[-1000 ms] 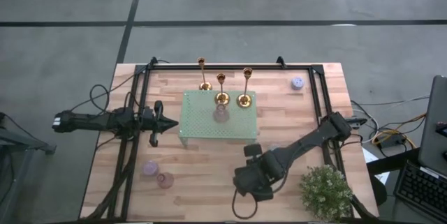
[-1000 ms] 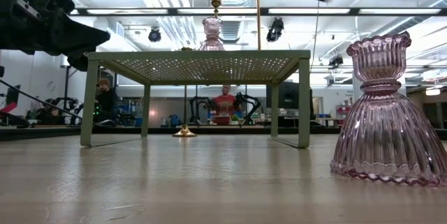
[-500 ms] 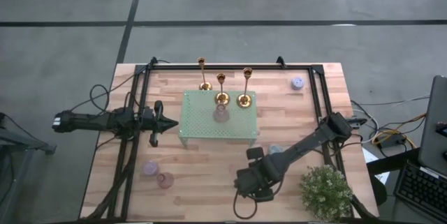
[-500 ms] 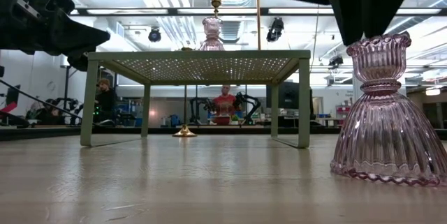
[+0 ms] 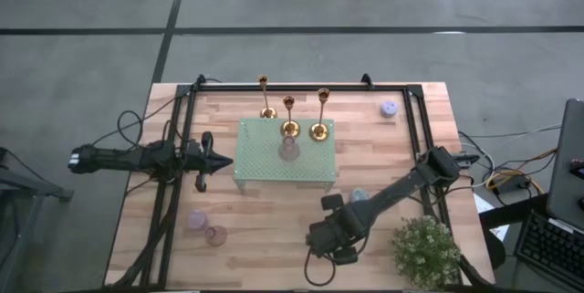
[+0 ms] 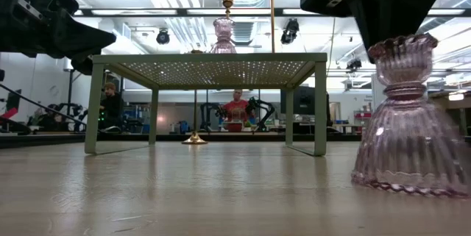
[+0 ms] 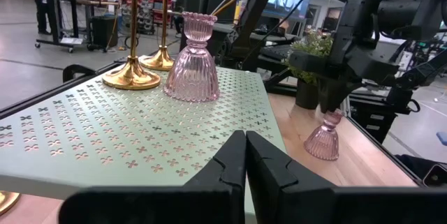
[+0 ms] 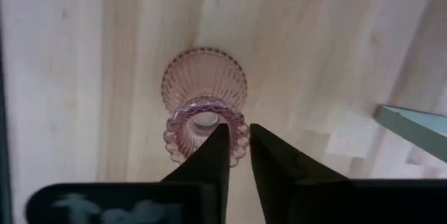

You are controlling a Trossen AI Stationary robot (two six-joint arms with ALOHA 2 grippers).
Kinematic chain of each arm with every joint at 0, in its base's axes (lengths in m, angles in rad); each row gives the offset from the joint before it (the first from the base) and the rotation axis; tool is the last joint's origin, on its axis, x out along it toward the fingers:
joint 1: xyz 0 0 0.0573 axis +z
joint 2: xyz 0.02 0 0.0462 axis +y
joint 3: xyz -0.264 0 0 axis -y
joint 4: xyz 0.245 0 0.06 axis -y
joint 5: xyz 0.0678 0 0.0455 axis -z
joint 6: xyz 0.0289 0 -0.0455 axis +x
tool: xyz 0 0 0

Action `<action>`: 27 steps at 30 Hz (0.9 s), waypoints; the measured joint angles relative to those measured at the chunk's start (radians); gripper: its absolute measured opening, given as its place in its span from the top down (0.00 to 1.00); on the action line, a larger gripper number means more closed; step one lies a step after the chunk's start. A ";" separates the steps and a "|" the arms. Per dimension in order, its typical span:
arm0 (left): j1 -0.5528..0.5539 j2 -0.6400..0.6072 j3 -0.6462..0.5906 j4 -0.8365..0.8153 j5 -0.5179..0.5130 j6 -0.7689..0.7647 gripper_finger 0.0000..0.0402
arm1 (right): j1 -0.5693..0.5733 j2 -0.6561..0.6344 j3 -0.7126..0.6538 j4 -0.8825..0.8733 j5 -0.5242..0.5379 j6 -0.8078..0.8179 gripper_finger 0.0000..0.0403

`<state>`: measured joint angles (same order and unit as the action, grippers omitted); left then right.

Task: Pick & Place candle stick holders
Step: Put the right transparent glass candle holder on the shelf aligned with the other transparent glass candle holder

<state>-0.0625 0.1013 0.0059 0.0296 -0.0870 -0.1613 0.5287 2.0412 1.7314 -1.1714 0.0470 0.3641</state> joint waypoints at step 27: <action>0.000 0.001 0.000 0.000 0.000 0.000 0.97 | -0.062 -0.223 -0.116 0.035 0.069 0.067 0.98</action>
<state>-0.0624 0.1020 0.0059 0.0296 -0.0870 -0.1616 0.4671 1.8179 1.6158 -1.1369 0.1162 0.4313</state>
